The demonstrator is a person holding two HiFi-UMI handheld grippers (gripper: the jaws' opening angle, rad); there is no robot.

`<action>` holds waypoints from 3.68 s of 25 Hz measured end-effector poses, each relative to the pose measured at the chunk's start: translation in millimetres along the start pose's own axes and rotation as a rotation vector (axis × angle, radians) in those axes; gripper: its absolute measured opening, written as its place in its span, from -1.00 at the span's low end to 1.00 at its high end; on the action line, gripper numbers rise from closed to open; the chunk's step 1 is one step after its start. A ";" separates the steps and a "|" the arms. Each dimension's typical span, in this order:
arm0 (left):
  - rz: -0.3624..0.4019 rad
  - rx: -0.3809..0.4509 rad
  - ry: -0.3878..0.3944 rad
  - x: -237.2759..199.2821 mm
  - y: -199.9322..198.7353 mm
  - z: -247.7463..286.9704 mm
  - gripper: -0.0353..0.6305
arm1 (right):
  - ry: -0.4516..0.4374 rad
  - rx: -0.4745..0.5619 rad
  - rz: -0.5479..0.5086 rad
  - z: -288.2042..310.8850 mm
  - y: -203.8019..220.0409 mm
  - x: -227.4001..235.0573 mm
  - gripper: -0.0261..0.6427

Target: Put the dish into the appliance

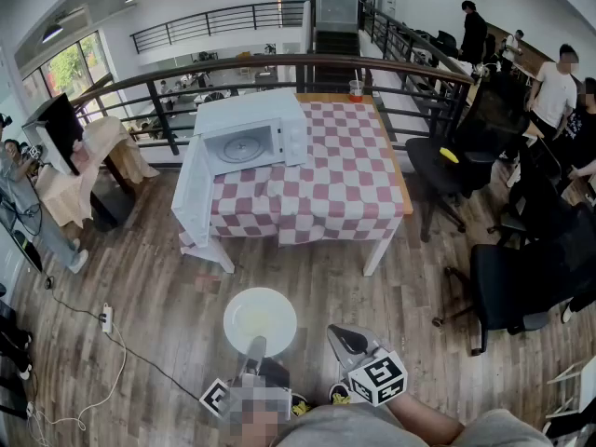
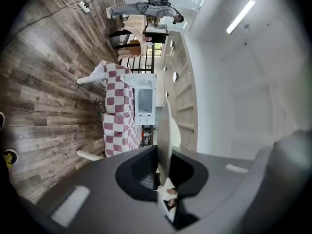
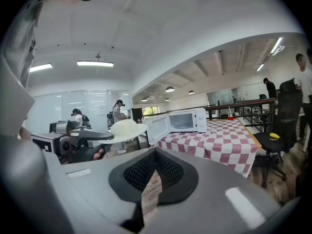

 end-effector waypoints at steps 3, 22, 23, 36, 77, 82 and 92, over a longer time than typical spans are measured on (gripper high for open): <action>-0.006 -0.008 0.007 1.2 -1.9 1.5 -0.81 | 0.002 -0.001 0.001 2.9 -0.6 -3.1 -0.92; 0.008 -0.004 0.023 4.8 -30.0 -16.9 -0.81 | -0.037 0.005 0.028 23.0 -0.7 -41.8 -0.93; 0.011 -0.005 0.024 5.0 -32.3 -17.9 -0.81 | -0.039 0.006 0.024 23.7 -0.6 -45.1 -0.93; 0.011 -0.033 0.024 2.4 -53.1 -31.8 -0.81 | -0.034 -0.006 0.013 27.0 6.1 -76.8 -0.93; -0.001 -0.073 -0.006 -37.7 -104.6 190.2 -0.81 | -0.046 -0.012 0.032 203.8 -47.7 64.0 -0.93; 0.006 -0.069 -0.010 -40.2 -104.9 214.4 -0.81 | -0.051 -0.010 0.035 216.5 -52.6 82.6 -0.93; 0.013 -0.045 -0.011 -43.7 -101.0 254.7 -0.81 | -0.079 0.000 0.043 241.3 -61.3 117.8 -0.93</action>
Point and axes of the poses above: the fingertips, and each gripper's own axes: z forward along the fingers, x to its right, y out of its underside, the point moved 6 cm from there along -z, backward along the fingers, and after that the axes turned 5 degrees about y, right-handed, at the moved point
